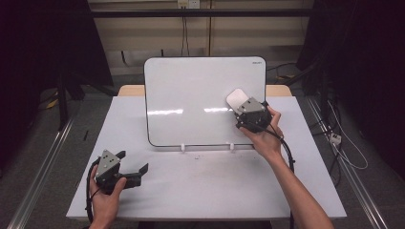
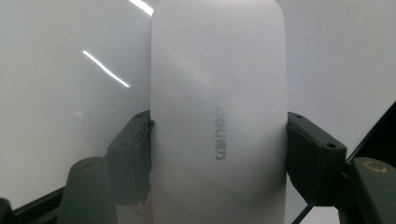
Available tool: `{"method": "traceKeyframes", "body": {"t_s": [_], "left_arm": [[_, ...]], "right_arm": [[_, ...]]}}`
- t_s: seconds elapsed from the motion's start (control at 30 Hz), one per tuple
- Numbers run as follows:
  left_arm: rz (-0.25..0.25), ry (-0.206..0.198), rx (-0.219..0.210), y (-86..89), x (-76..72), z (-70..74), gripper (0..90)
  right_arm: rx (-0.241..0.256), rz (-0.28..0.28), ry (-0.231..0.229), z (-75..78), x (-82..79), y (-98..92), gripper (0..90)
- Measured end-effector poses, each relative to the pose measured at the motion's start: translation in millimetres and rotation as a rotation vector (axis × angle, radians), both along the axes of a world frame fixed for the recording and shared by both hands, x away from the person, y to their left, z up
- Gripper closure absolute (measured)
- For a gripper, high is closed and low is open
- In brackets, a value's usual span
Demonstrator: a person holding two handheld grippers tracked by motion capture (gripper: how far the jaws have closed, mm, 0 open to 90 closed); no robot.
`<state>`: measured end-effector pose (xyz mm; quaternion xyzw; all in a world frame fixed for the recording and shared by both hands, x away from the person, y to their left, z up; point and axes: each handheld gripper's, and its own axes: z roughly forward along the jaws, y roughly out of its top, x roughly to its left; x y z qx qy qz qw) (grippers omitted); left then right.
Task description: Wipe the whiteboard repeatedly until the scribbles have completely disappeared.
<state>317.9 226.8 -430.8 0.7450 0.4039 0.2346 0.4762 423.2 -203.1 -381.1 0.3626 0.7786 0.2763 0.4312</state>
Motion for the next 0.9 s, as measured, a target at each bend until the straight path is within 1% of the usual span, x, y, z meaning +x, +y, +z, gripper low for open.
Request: {"method": "traceKeyframes", "body": {"t_s": [0.13,0.3,0.4,0.43,0.53,0.57,0.67,0.73,0.8,0.87,0.9], "left_arm": [[0.002,0.001,0.000,-0.3,0.5,-0.4,5.3],[0.002,0.000,0.000,-0.4,0.3,-0.4,5.3],[0.001,0.001,-0.004,-0.3,0.0,-0.3,5.3],[0.002,0.000,-0.004,-0.2,0.0,-0.2,5.3],[0.003,0.001,-0.005,0.0,0.4,-0.4,5.3],[0.002,0.001,-0.002,0.2,0.4,-0.5,5.3],[0.004,0.000,-0.004,0.7,0.4,-0.7,5.3],[0.001,0.001,0.006,1.9,0.6,-0.4,5.3],[0.001,0.000,0.007,2.2,0.5,-0.1,5.3],[0.003,-0.001,-0.002,1.7,0.2,0.0,5.3],[0.001,-0.002,0.002,1.9,0.2,0.1,5.3]], "right_arm": [[-0.015,0.017,0.004,-8.1,-7.3,7.0,31.7],[-0.047,0.057,0.017,-19.6,-17.4,18.4,31.7],[-0.083,0.095,0.027,-27.5,-24.5,26.5,31.7],[-0.097,0.097,0.022,-29.1,-26.3,28.3,31.8],[-0.087,0.101,0.030,-28.1,-25.5,26.8,31.7],[-0.090,0.105,0.033,-27.6,-24.7,26.4,31.7],[-0.080,0.101,0.031,-24.8,-21.9,22.7,31.7],[-0.064,0.083,0.024,-20.7,-18.4,17.4,31.7],[-0.040,0.063,0.018,-15.8,-14.0,10.7,31.7],[-0.019,0.046,0.015,-10.6,-9.4,3.6,31.7],[-0.014,0.035,0.009,-7.8,-7.0,0.0,31.8]]}}
